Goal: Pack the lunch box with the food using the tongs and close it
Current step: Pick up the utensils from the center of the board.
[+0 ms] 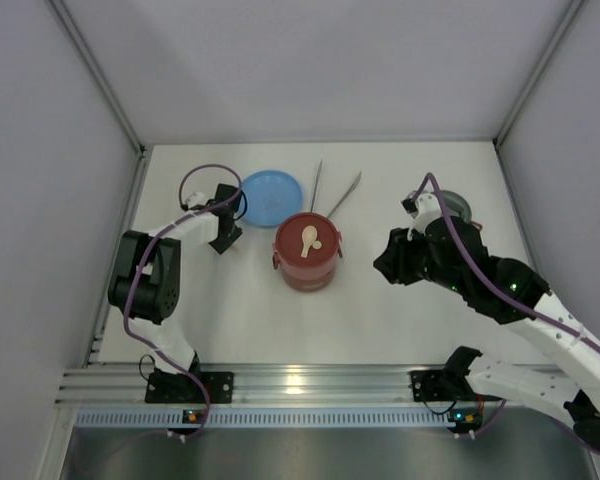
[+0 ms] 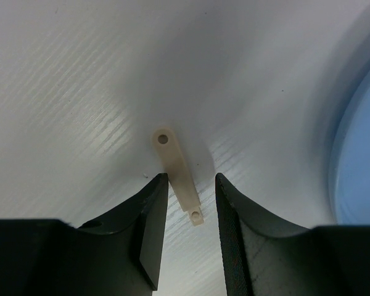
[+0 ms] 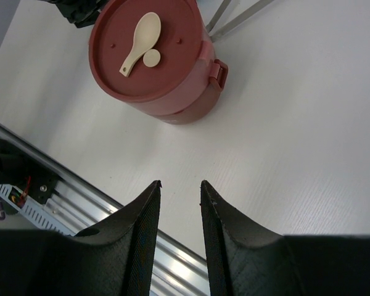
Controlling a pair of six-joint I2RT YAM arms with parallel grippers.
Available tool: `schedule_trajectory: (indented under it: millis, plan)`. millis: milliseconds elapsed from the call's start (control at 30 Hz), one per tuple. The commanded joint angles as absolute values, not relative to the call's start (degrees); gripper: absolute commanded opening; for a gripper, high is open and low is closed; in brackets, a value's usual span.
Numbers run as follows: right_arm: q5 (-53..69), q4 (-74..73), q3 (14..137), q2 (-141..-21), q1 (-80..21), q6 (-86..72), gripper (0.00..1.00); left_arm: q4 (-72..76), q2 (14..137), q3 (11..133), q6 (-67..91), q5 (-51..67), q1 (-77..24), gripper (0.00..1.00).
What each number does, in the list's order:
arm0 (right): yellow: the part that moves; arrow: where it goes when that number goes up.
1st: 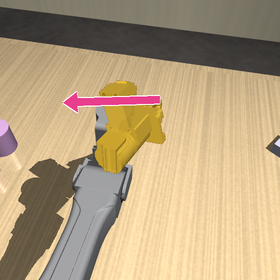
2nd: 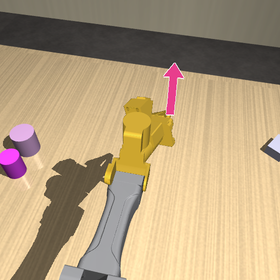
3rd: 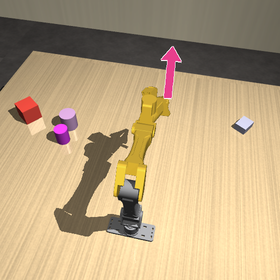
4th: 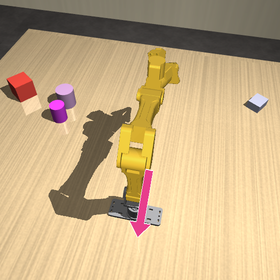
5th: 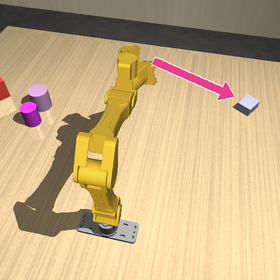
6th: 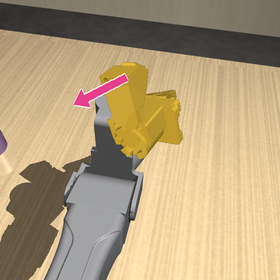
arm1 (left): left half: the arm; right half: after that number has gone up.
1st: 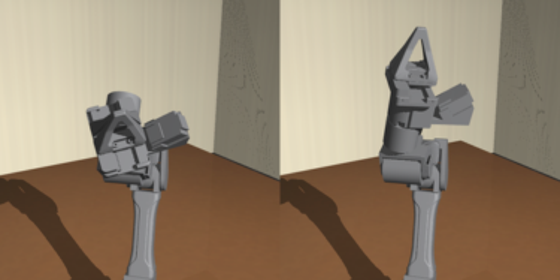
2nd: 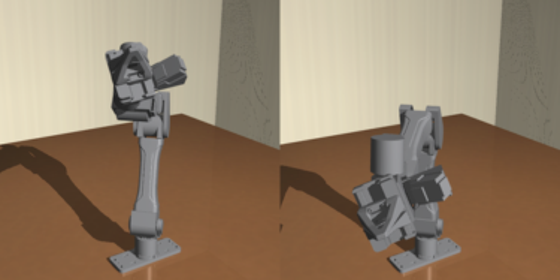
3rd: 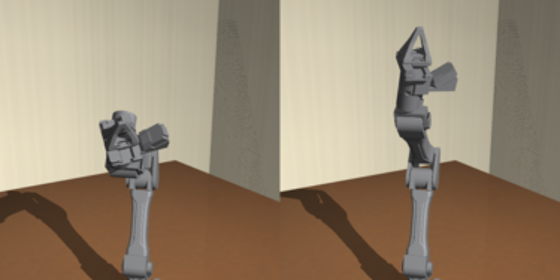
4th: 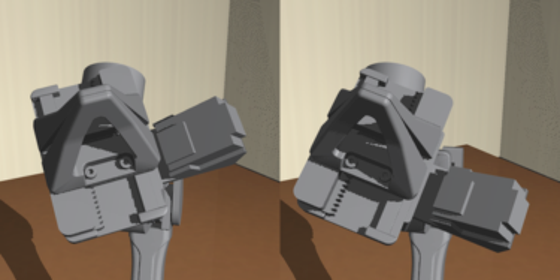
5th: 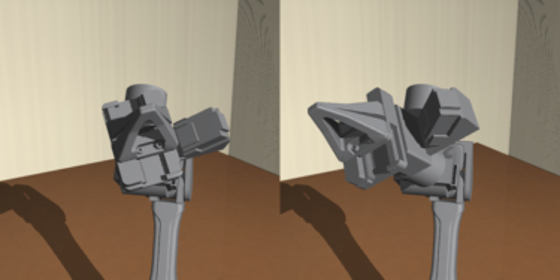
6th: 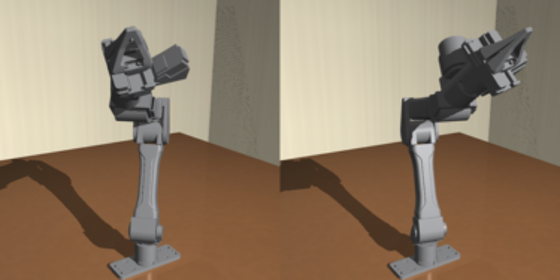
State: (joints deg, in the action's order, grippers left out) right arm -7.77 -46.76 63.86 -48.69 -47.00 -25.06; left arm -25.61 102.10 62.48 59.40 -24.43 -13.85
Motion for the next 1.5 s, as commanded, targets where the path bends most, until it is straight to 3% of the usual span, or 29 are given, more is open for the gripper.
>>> schedule_trajectory:
  millis: [0,967,1067,1300,1467]
  plan:
    - [-8.8,-48.0,64.5,-47.4,-46.6,-24.6,0.32,-25.7,103.9,65.9,60.3,-24.4,-13.3,0.41]
    - [-8.0,-48.6,64.2,-45.0,-46.6,-24.8,0.32,-37.5,114.0,74.9,56.3,-25.5,-12.3,0.33]
    - [-7.7,-48.7,64.0,-44.8,-46.7,-24.7,0.32,-37.3,114.5,74.4,55.8,-25.2,-12.3,0.28]
    - [-7.9,-49.0,64.4,-44.7,-46.6,-24.6,0.32,-35.5,113.1,72.9,54.8,-24.0,-12.2,0.00]
    - [-7.9,-49.2,65.3,-45.2,-46.7,-24.5,0.32,-35.2,108.8,73.5,53.5,-23.0,-12.1,0.00]
